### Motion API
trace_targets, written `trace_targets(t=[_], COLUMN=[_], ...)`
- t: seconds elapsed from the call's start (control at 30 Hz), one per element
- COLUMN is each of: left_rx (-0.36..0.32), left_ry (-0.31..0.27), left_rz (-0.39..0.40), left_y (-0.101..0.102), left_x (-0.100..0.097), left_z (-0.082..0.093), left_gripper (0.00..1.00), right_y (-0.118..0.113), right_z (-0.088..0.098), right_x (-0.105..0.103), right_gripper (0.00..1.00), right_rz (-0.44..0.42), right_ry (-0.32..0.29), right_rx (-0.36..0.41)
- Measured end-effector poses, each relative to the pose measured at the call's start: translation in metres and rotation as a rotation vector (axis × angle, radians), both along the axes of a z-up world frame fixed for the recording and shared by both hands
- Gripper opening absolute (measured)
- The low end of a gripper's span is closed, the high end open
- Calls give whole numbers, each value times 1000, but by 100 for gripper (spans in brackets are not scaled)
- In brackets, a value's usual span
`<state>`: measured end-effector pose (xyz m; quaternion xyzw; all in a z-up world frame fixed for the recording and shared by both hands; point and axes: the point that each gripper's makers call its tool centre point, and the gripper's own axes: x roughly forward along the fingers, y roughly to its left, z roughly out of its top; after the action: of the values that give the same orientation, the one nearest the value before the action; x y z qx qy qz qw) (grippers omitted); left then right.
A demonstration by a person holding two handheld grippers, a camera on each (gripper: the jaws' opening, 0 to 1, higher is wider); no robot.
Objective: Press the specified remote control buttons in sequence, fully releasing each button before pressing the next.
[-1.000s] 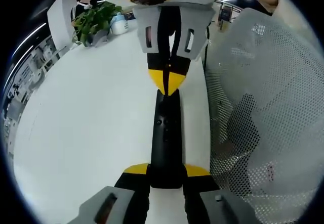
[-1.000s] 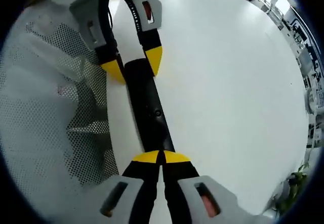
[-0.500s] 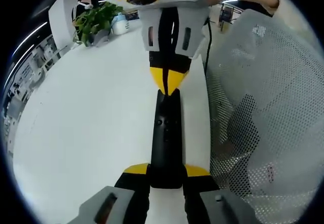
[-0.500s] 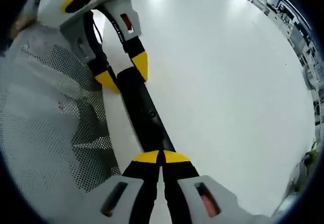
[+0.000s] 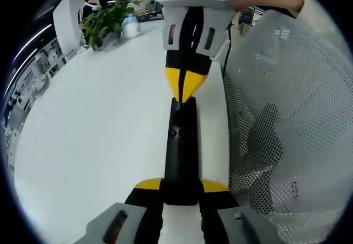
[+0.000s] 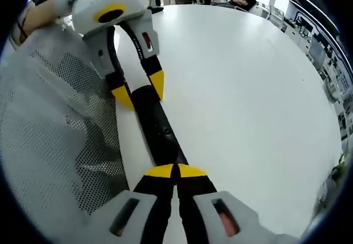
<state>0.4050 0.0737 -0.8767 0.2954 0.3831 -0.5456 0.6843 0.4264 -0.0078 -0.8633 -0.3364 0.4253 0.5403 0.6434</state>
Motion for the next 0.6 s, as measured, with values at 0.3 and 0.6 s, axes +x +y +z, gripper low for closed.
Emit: trace_targets(t=[0.3,0.6], left_rx=[0,-1], left_ry=[1,2], left_rz=[-1,0], left_y=[0,0], left_x=[0,0], left_z=[0,0], left_gripper=[25,25], right_y=[-2,-3], right_z=[-6,-7], right_x=[-1,2], right_gripper=[0,0], right_rz=[105,81], right_ry=[-32,46], right_rx=[-97,-132])
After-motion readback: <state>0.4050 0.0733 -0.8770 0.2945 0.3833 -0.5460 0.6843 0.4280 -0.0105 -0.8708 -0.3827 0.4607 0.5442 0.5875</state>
